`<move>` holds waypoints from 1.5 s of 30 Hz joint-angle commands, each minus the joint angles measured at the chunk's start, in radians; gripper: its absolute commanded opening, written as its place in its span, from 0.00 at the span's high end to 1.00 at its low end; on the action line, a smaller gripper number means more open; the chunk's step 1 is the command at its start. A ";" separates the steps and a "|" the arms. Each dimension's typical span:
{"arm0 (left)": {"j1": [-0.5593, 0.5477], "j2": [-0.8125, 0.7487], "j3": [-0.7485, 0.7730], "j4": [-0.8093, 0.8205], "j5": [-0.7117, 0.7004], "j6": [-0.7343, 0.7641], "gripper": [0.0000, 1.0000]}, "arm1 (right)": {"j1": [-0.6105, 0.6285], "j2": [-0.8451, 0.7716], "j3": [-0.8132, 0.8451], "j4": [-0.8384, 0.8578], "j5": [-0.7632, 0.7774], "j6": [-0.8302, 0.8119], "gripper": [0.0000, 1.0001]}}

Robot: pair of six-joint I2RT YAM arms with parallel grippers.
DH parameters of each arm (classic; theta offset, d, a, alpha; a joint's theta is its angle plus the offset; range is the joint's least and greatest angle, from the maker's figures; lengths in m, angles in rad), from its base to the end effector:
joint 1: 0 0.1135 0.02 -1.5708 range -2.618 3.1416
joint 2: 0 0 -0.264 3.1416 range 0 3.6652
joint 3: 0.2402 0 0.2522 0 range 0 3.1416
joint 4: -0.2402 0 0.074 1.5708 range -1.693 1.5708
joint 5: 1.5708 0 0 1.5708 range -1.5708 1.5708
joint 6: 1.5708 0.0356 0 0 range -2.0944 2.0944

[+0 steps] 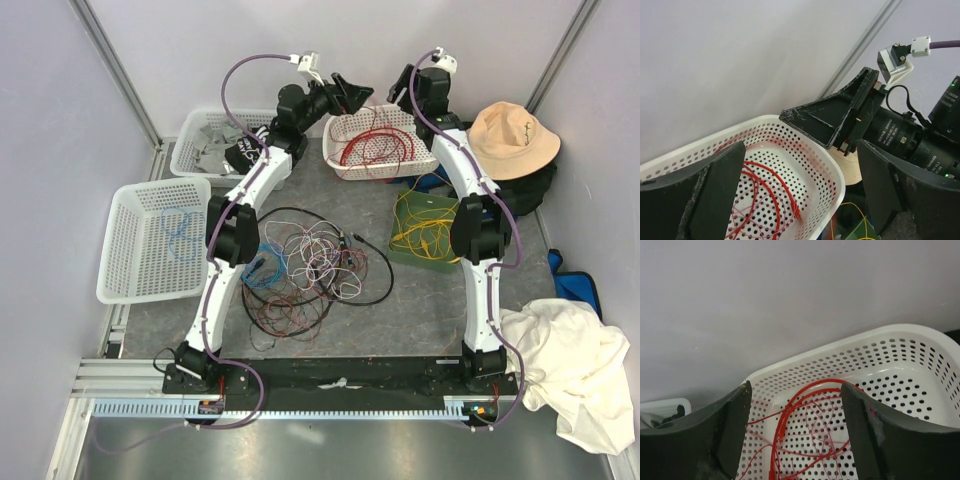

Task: Untangle the cables

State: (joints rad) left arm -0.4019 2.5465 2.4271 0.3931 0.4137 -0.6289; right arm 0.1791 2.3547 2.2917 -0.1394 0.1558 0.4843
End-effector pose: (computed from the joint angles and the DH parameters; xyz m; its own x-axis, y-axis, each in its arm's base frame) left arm 0.5389 -0.2446 0.3207 -0.2191 -0.4922 -0.8425 0.7240 0.4968 -0.4785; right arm 0.5536 0.0946 0.3230 -0.1873 0.4335 -0.8815 0.0687 0.9009 0.4285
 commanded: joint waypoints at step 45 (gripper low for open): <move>-0.097 -0.608 -1.553 0.838 -0.299 -0.750 0.00 | 0.368 -1.178 -1.603 0.551 0.168 0.273 0.21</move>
State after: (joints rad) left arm -0.5034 1.8717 0.8448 0.9058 0.1665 -1.1770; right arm 0.4900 1.3392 0.7681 0.2920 0.2531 0.7155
